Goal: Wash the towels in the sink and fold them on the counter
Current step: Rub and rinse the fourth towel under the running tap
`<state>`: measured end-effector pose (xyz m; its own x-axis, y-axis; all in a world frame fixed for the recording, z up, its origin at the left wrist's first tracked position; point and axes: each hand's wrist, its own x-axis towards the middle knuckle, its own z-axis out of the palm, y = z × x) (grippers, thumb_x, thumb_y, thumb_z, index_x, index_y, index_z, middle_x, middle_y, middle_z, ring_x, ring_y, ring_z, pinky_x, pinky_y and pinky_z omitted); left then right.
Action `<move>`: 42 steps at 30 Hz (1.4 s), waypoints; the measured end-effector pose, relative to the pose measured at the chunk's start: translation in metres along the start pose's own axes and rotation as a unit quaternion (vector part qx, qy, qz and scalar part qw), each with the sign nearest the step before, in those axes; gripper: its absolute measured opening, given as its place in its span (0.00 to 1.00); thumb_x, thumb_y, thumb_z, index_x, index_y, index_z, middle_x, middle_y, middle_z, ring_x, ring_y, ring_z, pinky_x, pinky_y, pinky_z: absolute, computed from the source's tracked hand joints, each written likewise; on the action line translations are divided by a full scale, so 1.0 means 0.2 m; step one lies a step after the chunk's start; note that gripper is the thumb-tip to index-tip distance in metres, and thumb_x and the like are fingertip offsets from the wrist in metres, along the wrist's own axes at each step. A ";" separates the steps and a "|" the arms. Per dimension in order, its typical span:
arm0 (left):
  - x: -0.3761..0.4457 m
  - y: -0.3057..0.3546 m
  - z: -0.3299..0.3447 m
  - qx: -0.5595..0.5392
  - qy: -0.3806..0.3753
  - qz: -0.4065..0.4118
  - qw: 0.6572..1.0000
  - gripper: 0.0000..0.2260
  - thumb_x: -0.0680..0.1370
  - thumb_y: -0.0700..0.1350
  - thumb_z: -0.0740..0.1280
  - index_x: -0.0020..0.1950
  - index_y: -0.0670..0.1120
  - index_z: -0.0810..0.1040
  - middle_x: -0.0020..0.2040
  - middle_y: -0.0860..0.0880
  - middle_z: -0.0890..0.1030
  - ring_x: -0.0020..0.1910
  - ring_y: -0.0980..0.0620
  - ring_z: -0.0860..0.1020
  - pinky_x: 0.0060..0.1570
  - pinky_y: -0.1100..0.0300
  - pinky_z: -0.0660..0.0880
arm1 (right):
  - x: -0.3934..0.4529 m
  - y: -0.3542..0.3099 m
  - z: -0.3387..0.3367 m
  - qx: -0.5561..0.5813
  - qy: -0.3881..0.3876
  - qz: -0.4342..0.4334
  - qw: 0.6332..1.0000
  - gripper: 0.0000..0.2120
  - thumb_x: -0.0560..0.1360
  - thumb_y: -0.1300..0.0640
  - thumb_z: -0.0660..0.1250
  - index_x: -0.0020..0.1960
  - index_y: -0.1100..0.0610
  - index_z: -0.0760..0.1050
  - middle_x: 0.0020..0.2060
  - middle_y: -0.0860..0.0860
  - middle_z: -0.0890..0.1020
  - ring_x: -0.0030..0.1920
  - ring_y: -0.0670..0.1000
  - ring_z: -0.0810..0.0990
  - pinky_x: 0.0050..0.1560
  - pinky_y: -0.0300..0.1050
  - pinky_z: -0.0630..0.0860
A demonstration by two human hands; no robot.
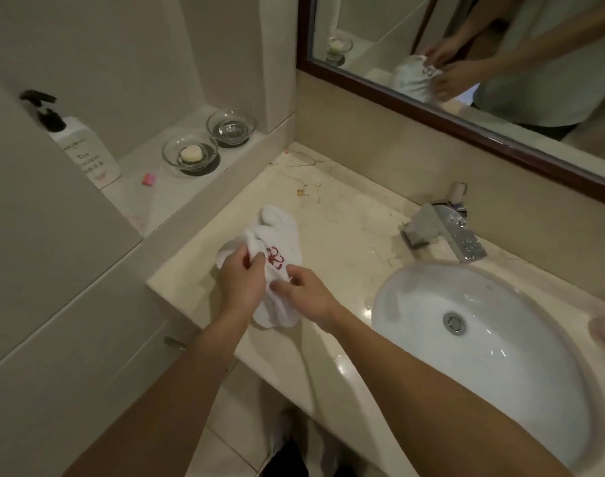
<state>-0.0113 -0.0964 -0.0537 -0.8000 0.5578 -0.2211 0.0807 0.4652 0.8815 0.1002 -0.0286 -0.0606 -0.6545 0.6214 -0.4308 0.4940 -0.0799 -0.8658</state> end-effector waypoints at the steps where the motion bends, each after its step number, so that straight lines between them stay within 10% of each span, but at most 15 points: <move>1: -0.03 0.04 0.01 0.038 0.020 0.077 0.996 0.10 0.78 0.43 0.65 0.38 0.42 0.72 0.38 0.48 0.77 0.37 0.48 0.75 0.38 0.55 0.69 | -0.04 -0.03 -0.05 0.021 0.023 -0.018 0.999 0.16 0.75 0.57 0.67 0.34 0.51 0.62 0.30 0.46 0.64 0.33 0.48 0.64 0.38 0.47 0.62; 4: -0.11 0.22 0.07 0.059 0.037 0.181 0.981 0.13 0.79 0.44 0.67 0.35 0.46 0.70 0.37 0.51 0.76 0.38 0.49 0.73 0.39 0.56 0.67 | -0.17 -0.13 -0.24 0.030 0.090 -0.060 0.994 0.14 0.73 0.54 0.65 0.31 0.51 0.64 0.28 0.43 0.65 0.31 0.47 0.64 0.36 0.45 0.61; 7: -0.18 0.44 0.20 -0.073 -0.067 0.113 0.989 0.12 0.80 0.47 0.66 0.37 0.45 0.74 0.32 0.55 0.77 0.35 0.54 0.74 0.38 0.59 0.68 | -0.32 -0.17 -0.44 0.065 0.175 -0.076 0.979 0.13 0.70 0.49 0.66 0.34 0.58 0.72 0.31 0.47 0.72 0.33 0.48 0.71 0.37 0.44 0.66; 11: -0.33 0.62 0.38 -0.115 -0.188 0.192 0.956 0.05 0.80 0.52 0.67 0.50 0.53 0.81 0.56 0.59 0.74 0.61 0.53 0.74 0.58 0.62 0.70 | -0.58 -0.16 -0.73 0.171 0.270 -0.094 0.943 0.11 0.70 0.54 0.67 0.38 0.62 0.78 0.34 0.55 0.77 0.36 0.52 0.76 0.39 0.45 0.71; 17: -0.31 0.37 0.66 0.263 -0.287 0.308 0.868 0.45 0.69 0.61 0.64 0.81 0.51 0.48 0.81 0.48 0.50 0.79 0.44 0.50 0.74 0.46 0.55 | -1.00 -0.06 -1.11 0.239 0.340 -0.110 0.903 0.15 0.71 0.56 0.67 0.47 0.70 0.77 0.38 0.62 0.78 0.37 0.57 0.78 0.39 0.46 0.74; 19: -0.36 0.34 0.78 0.326 -0.398 0.308 0.800 0.43 0.67 0.65 0.64 0.78 0.51 0.60 0.77 0.48 0.64 0.75 0.44 0.63 0.69 0.48 0.67 | -1.11 -0.02 -1.19 0.271 0.350 -0.103 0.891 0.08 0.73 0.59 0.66 0.44 0.65 0.78 0.35 0.59 0.79 0.34 0.55 0.80 0.38 0.45 0.75; 21: -0.45 0.36 0.91 0.298 -0.498 0.266 0.769 0.30 0.64 0.66 0.65 0.62 0.53 0.78 0.58 0.51 0.82 0.59 0.48 0.79 0.56 0.49 0.77 | -1.21 0.05 -1.28 0.279 0.348 -0.089 0.891 0.07 0.76 0.59 0.65 0.41 0.60 0.78 0.34 0.57 0.81 0.34 0.54 0.81 0.38 0.45 0.76; 26: -0.73 0.44 1.19 0.289 -0.584 0.257 0.714 0.06 0.73 0.52 0.72 0.40 0.52 0.79 0.40 0.54 0.81 0.42 0.50 0.79 0.38 0.59 0.73 | -1.36 0.29 -1.56 0.280 0.389 -0.041 0.876 0.14 0.72 0.51 0.67 0.49 0.62 0.81 0.44 0.61 0.82 0.46 0.58 0.81 0.49 0.51 0.76; 35: -1.10 0.64 1.43 0.030 -0.527 0.089 0.845 0.11 0.84 0.48 0.59 0.56 0.54 0.81 0.52 0.52 0.85 0.55 0.49 0.82 0.56 0.53 0.77 | -1.40 0.89 -1.80 0.170 0.402 0.102 0.894 0.10 0.81 0.52 0.65 0.52 0.58 0.78 0.46 0.55 0.83 0.42 0.49 0.81 0.42 0.43 0.75; 39: -1.14 0.63 1.49 0.035 -0.610 -0.176 0.772 0.15 0.76 0.48 0.73 0.57 0.39 0.83 0.52 0.40 0.84 0.49 0.43 0.83 0.57 0.49 0.77 | -1.38 1.07 -1.90 0.152 0.420 0.125 0.886 0.08 0.80 0.51 0.65 0.51 0.56 0.77 0.43 0.50 0.80 0.47 0.53 0.81 0.43 0.44 0.73; 42: -1.25 0.63 1.56 -0.060 -0.636 -0.217 0.738 0.18 0.70 0.42 0.76 0.56 0.35 0.81 0.48 0.36 0.82 0.41 0.43 0.81 0.43 0.54 0.78 | -1.38 1.13 -1.98 0.116 0.411 0.131 0.894 0.06 0.81 0.50 0.64 0.52 0.53 0.74 0.44 0.47 0.78 0.52 0.53 0.78 0.47 0.45 0.71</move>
<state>0.3836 0.0379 -0.0172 0.4765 0.6048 -0.6381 -0.1341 0.7673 0.6271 0.6196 0.0907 -0.0371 0.1565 0.9130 -0.3767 0.3739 -0.4078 -0.8330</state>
